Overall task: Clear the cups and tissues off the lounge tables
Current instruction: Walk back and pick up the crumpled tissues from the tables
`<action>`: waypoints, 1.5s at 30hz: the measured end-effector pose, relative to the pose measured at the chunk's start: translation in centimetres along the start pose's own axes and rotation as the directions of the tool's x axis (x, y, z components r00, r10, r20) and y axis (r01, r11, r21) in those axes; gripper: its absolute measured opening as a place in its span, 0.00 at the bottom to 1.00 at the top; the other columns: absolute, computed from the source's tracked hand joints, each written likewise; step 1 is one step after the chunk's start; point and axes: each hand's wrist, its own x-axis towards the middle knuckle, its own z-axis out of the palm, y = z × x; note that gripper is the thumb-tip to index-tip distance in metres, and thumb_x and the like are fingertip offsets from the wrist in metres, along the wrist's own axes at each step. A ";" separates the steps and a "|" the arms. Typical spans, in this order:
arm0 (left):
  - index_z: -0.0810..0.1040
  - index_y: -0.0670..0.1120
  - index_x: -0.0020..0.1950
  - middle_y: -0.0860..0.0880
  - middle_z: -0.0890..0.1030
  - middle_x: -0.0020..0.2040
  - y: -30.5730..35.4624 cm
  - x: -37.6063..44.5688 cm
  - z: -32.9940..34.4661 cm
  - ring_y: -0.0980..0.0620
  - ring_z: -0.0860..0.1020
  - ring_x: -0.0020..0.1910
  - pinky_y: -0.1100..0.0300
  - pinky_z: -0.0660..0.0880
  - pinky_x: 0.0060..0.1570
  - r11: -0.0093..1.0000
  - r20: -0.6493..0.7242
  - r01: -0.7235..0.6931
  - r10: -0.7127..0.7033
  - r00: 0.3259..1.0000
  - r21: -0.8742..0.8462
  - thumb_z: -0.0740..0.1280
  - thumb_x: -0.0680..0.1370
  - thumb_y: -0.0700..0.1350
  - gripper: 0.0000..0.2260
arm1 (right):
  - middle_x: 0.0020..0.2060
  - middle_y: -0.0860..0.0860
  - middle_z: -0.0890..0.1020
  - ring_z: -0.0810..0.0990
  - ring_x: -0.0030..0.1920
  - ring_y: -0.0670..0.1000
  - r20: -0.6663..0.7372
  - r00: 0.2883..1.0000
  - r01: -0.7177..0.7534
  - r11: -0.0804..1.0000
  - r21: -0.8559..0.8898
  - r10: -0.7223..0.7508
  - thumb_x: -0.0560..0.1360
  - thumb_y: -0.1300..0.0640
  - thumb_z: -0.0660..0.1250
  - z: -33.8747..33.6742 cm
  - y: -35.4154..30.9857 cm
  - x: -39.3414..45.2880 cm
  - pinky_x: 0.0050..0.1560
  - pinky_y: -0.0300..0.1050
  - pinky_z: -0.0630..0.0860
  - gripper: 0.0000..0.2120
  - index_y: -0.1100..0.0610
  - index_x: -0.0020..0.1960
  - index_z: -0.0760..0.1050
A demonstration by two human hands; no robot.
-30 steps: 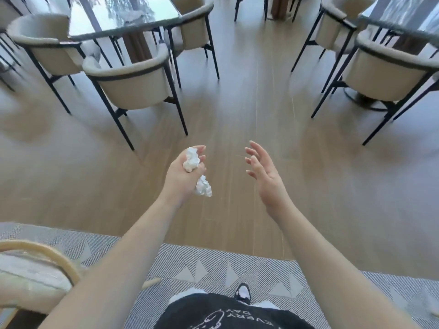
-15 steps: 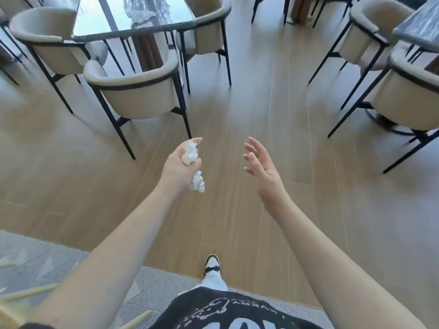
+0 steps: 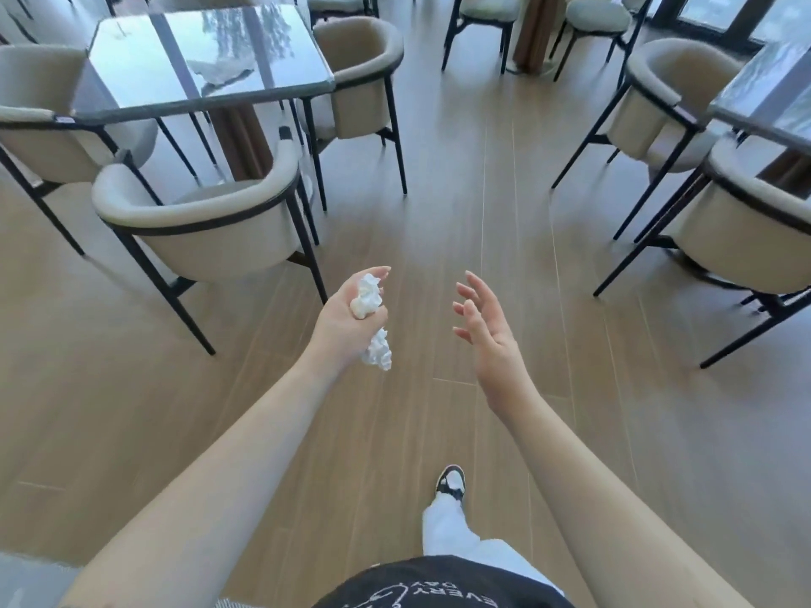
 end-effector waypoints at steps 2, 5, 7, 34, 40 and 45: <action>0.80 0.62 0.64 0.59 0.81 0.64 0.4 3.5 0.9 0.59 0.79 0.65 0.46 0.77 0.67 1.000 0.013 -0.004 0.004 1.000 0.017 0.65 0.75 0.38 0.24 | 0.68 0.38 0.74 0.73 0.69 0.41 -0.003 1.000 0.005 1.000 0.001 -0.005 0.81 0.44 0.58 -0.8 0.2 3.7 0.73 0.53 0.69 0.21 0.36 0.73 0.66; 0.79 0.64 0.64 0.65 0.80 0.63 1.0 8.9 1.8 0.61 0.77 0.66 0.46 0.77 0.67 0.999 0.000 -0.005 0.005 1.000 0.043 0.65 0.74 0.39 0.25 | 0.68 0.36 0.73 0.73 0.69 0.41 0.035 0.999 -0.001 1.000 0.009 0.001 0.81 0.43 0.58 -2.0 -0.2 9.7 0.74 0.54 0.68 0.21 0.34 0.74 0.65; 0.79 0.64 0.65 0.65 0.79 0.65 1.5 12.2 2.2 0.62 0.77 0.67 0.45 0.77 0.68 0.999 0.000 0.005 -0.005 1.000 0.034 0.66 0.77 0.35 0.26 | 0.68 0.35 0.73 0.74 0.68 0.41 0.064 0.998 -0.002 1.000 0.007 0.001 0.79 0.39 0.59 -2.9 -0.9 13.4 0.74 0.55 0.67 0.22 0.32 0.73 0.64; 0.79 0.65 0.66 0.63 0.80 0.65 3.9 49.7 -11.8 0.60 0.78 0.66 0.46 0.79 0.65 0.993 -0.154 0.005 -0.023 0.988 -0.115 0.67 0.74 0.41 0.25 | 0.68 0.37 0.74 0.76 0.65 0.42 0.210 0.978 0.022 0.997 -0.067 -0.008 0.78 0.40 0.59 9.1 -6.2 54.7 0.72 0.56 0.69 0.21 0.29 0.70 0.64; 0.79 0.63 0.66 0.62 0.80 0.65 4.1 56.8 -13.3 0.61 0.79 0.65 0.53 0.81 0.62 0.993 -0.164 -0.024 0.005 0.986 -0.113 0.67 0.79 0.33 0.27 | 0.69 0.40 0.73 0.75 0.67 0.43 0.224 0.974 0.044 0.996 -0.072 -0.027 0.79 0.42 0.59 11.5 -7.1 62.4 0.72 0.56 0.69 0.21 0.30 0.71 0.63; 0.79 0.64 0.65 0.68 0.79 0.61 4.6 64.2 -13.7 0.63 0.78 0.65 0.50 0.80 0.64 0.998 -0.169 0.010 -0.019 0.986 -0.057 0.67 0.79 0.35 0.24 | 0.68 0.37 0.74 0.76 0.66 0.43 0.237 0.971 0.054 0.996 -0.074 -0.035 0.79 0.41 0.59 13.0 -7.2 70.4 0.72 0.55 0.70 0.20 0.29 0.70 0.64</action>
